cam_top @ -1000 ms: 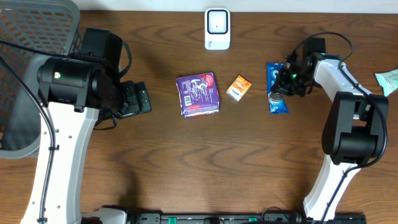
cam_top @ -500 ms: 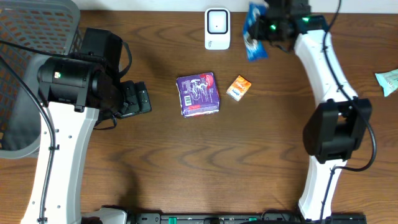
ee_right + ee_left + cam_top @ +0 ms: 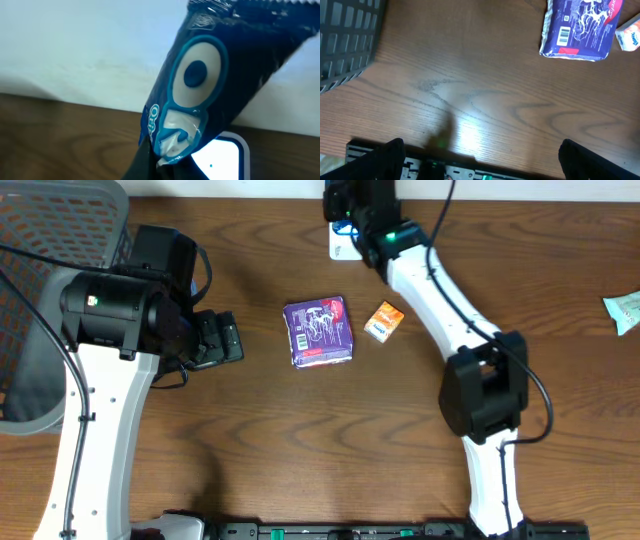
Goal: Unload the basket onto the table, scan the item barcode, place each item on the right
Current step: 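Raise the Oreo pack up to the scanner with the right gripper, then carry the Oreo pack to the far right and drop it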
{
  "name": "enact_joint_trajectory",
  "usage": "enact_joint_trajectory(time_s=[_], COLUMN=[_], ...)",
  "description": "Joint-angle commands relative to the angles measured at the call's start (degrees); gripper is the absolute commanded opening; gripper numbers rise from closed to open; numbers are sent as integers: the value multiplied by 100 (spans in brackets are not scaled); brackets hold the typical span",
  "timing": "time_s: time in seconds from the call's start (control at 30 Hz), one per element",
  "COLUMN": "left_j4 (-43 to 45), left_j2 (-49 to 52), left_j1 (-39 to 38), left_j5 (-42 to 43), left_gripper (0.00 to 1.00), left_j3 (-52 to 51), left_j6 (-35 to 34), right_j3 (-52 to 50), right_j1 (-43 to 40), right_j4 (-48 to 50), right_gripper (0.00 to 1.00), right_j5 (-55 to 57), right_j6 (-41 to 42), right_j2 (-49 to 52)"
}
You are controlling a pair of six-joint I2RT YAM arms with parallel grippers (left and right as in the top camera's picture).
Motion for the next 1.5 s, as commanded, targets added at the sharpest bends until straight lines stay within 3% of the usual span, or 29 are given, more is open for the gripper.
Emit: enact_joint_trajectory(time_s=[0.0, 0.3, 0.57, 0.83, 0.9, 1.03, 1.27, 1.3, 1.37, 1.4, 1.47], left_j4=[-15, -17, -15, -17, -15, -17, -15, -17, -15, -15, -15], left_j2=[33, 33, 33, 33, 33, 33, 33, 33, 33, 33, 33], left_j1=[13, 13, 13, 13, 13, 13, 13, 13, 13, 13, 13], left_j5=[-74, -74, -74, -74, -74, -74, -74, -74, -74, -74, -74], left_gripper=[98, 98, 98, 98, 98, 98, 98, 98, 98, 98, 98], left_j3=[0, 0, 0, 0, 0, 0, 0, 0, 0, 0, 0], left_j6=[74, 74, 74, 74, 74, 74, 72, 74, 74, 72, 74], right_j3=[79, 81, 83, 83, 83, 79, 76, 76, 76, 76, 76], right_j1=[-63, -341, -802, -1952, -2625, -3425, -4520, -4662, -4898, -5014, -5167], right_j4=[129, 310, 151, -1812, -2833, -3919, -4776, -4876, -5080, -5206, -5362], right_gripper=[1, 1, 1, 1, 1, 1, 3, 15, 50, 76, 99], right_j5=[551, 894, 1032, 2411, 2520, 2472, 2413, 2411, 2380, 2326, 2166], right_j6=[22, 20, 22, -153, -387, -378, -120, 13, 332, 472, 581], right_j2=[369, 498, -282, -1320, -1445, -1375, -1095, -1047, -955, -903, -837])
